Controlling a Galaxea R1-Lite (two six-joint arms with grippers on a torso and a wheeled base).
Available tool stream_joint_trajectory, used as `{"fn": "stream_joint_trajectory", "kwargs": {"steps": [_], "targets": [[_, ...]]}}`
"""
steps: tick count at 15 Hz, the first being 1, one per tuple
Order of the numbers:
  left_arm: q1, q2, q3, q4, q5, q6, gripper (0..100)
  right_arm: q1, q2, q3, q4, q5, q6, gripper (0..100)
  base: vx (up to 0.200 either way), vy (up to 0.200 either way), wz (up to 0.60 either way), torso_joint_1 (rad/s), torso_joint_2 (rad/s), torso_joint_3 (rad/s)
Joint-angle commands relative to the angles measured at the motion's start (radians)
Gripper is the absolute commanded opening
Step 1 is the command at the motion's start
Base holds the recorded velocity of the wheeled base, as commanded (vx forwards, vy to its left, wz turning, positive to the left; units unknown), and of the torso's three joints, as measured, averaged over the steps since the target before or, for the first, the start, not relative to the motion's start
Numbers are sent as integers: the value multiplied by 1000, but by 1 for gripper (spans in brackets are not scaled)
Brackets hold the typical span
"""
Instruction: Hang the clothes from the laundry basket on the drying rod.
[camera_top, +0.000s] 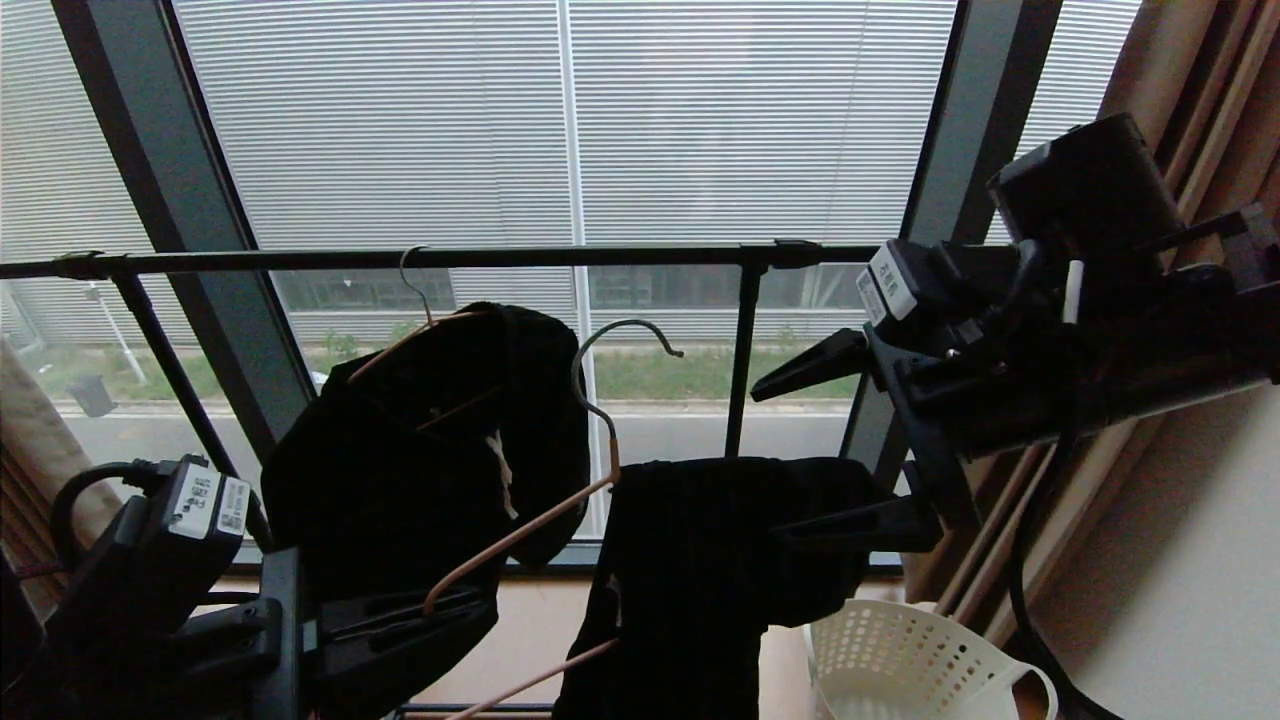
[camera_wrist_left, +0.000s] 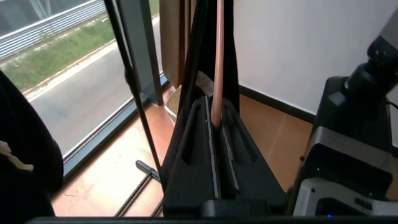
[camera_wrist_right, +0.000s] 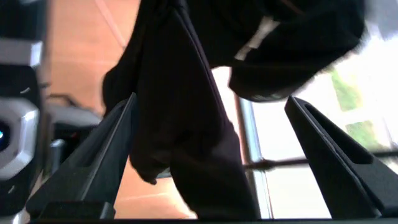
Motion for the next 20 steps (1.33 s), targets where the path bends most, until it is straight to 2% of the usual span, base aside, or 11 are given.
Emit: {"fn": "stream_joint_trajectory", "kwargs": {"steps": [1,3,15,16,20], "targets": [[-12,-5,1,0,-1,1,0,-2,94,-97,74,33,-59,100,0,0,0,0,0,0],[-20,-5,1,0,-1,2,0,0,128,-189,203,50,-87,100,0,0,0,0,0,0],[-20,-5,-17,-2,-1,2,0,43,186,-192,208,48,-73,100,0,0,0,0,0,0],[-20,-5,-19,-2,-1,2,0,43,194,-193,206,48,-71,0,0,0,0,0,0,0],[-20,-4,-22,-2,-1,-1,0,55,195,-195,203,47,-64,0,0,0,0,0,0,0]]}}
